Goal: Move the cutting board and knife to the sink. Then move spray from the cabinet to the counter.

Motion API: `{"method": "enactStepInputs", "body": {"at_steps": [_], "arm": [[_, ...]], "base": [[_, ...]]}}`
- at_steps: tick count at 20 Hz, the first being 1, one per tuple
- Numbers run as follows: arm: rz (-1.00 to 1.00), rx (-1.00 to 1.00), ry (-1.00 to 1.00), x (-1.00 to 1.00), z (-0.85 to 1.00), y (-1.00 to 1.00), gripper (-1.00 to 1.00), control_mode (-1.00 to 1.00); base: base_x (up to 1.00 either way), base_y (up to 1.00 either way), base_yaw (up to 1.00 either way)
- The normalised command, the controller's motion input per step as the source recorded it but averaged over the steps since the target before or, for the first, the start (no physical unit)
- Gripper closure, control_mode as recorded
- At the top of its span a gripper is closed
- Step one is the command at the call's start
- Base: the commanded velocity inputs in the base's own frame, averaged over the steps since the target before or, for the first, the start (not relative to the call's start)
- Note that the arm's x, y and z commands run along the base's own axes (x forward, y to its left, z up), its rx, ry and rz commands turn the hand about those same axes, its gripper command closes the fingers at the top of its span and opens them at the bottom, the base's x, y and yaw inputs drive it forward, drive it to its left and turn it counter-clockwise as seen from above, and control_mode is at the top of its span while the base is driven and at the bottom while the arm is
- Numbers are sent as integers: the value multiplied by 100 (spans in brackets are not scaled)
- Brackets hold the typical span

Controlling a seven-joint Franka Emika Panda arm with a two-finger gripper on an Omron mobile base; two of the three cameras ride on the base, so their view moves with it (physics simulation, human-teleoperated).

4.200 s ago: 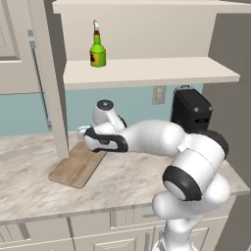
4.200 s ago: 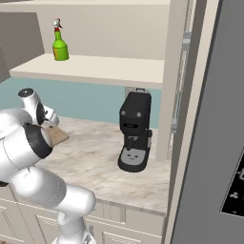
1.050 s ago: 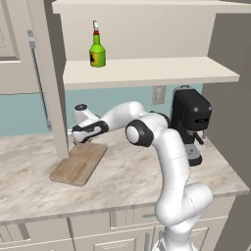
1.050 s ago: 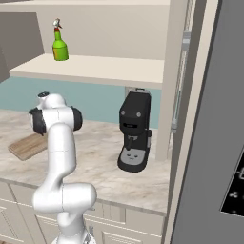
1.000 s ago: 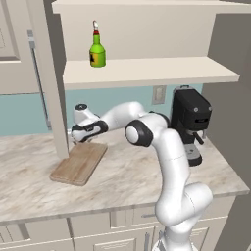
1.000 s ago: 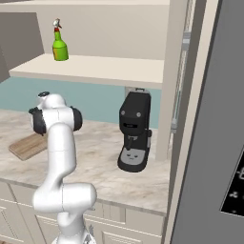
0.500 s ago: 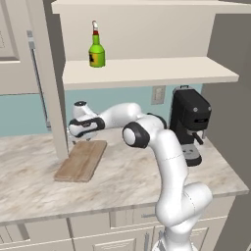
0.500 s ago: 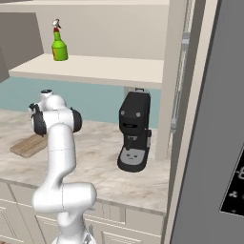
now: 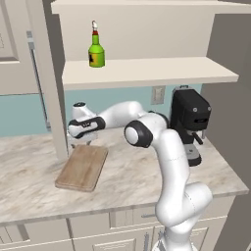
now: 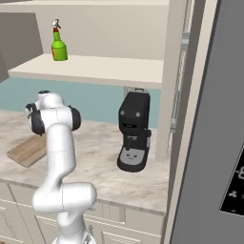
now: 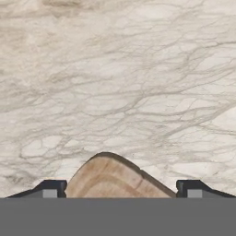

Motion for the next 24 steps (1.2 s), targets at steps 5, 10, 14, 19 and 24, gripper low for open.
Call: {"method": "enactStepInputs", "body": {"at_steps": [5, 10, 14, 19, 24], "arm": [[1, 0, 0, -100, -65, 6, -100, -100], [0, 0, -3, -100, -66, 5, -100, -100], [0, 0, -4, -100, -61, 1, -100, -100], [0, 0, -5, -100, -55, 2, -100, -100], [0, 0, -4, -100, -53, 2, -100, -100]], "base": [[0, 0, 0], [0, 0, 0], [0, 0, 0], [0, 0, 0], [0, 0, 0]]}}
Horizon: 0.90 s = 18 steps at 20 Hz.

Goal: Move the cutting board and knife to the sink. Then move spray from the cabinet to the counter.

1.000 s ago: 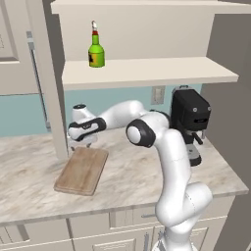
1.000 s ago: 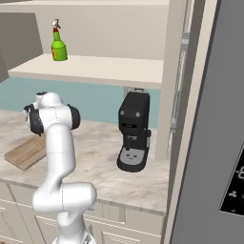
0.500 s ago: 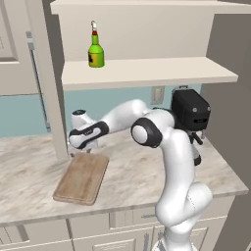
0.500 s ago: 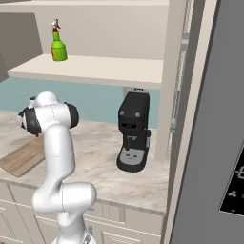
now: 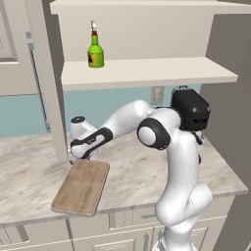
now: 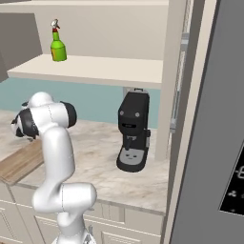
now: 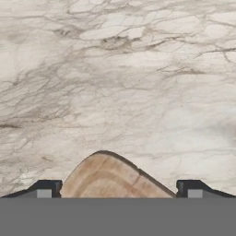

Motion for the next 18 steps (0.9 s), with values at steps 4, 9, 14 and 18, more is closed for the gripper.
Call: {"method": "enactStepInputs", "body": {"at_steps": [4, 9, 14, 18], "arm": [[0, 0, -3, -99, -47, 2, -100, -100], [0, 0, -3, -77, -29, 1, -100, -100], [0, 0, -8, -6, 21, 0, -100, -100], [0, 0, -12, 6, 59, -2, -100, -100]], "base": [[0, 0, 0], [0, 0, 0], [0, 0, 0], [0, 0, 0]]}}
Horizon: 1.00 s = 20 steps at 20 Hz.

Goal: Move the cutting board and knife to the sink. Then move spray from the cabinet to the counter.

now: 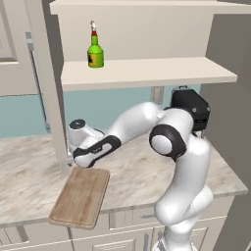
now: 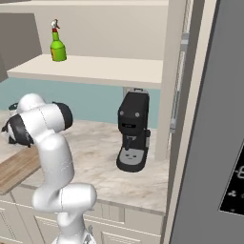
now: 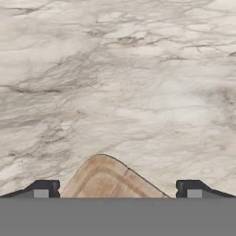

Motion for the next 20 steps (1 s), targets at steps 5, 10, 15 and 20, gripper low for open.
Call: {"method": "enactStepInputs", "body": {"at_steps": [5, 10, 15, 20], "arm": [[0, 0, -19, -3, 62, 0, -100, -100], [0, 0, -21, -50, 26, -6, -100, -100], [0, 0, -20, -97, -2, -14, -100, -100], [0, 0, -18, -100, -4, -17, -100, -100]], "base": [[0, 0, 0], [0, 0, 0], [0, 0, 0], [0, 0, 0]]}}
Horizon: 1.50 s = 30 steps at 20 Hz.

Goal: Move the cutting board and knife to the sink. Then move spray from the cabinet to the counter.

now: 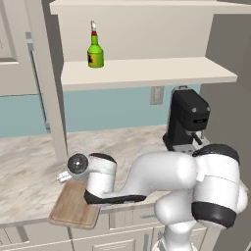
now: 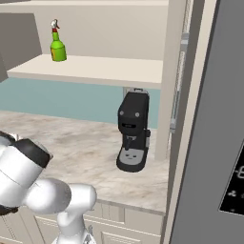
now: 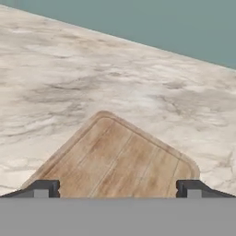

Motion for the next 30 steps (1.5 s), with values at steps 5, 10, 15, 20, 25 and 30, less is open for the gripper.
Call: {"method": "enactStepInputs", "body": {"at_steps": [5, 10, 15, 20, 25, 30], "arm": [[0, 2, -14, -100, 0, -17, -100, -100], [0, 2, -3, -100, 0, 0, -100, -100], [0, 0, 0, -95, 1, 6, -100, -100], [-2, -2, 9, -50, 20, 48, -100, -100], [-1, -17, 20, -7, 20, 70, -100, -100], [0, -27, 25, 0, 10, 68, -100, -100]], "base": [[0, 0, 0], [0, 0, 0], [0, 0, 0], [0, 0, 0], [0, 0, 0], [0, 0, 0]]}}
